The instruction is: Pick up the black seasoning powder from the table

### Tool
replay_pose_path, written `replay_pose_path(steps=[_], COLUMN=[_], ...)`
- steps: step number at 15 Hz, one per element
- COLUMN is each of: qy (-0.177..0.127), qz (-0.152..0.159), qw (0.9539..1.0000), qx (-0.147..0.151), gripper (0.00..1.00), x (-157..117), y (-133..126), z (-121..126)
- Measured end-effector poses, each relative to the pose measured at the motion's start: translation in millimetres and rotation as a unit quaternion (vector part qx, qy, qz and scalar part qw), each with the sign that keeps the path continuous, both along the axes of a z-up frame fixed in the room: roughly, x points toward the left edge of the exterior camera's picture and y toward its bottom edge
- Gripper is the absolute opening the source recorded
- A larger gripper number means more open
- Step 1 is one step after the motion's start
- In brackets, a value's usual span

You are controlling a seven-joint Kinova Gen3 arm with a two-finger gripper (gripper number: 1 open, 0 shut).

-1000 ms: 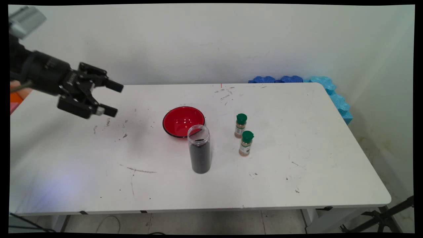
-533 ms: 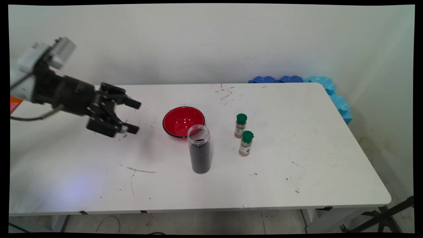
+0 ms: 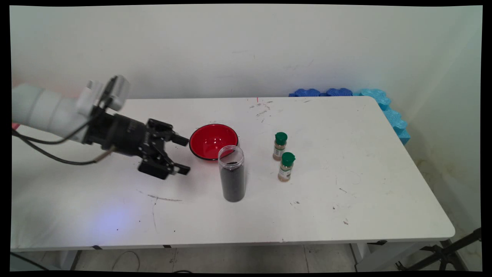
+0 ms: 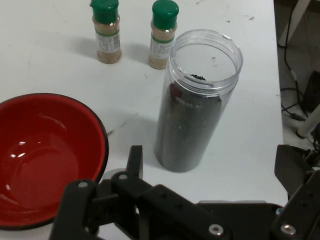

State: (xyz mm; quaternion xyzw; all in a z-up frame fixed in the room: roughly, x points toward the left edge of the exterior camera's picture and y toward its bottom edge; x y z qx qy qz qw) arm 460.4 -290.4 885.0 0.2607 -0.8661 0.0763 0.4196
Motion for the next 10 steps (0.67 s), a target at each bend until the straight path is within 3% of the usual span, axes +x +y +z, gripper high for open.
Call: replay_pose_path(steps=[10], qy=[-0.017], qz=[-0.014], qw=[0.9997], qx=[-0.009], gripper=[1.0], x=[-53], y=[-26], z=[-48])
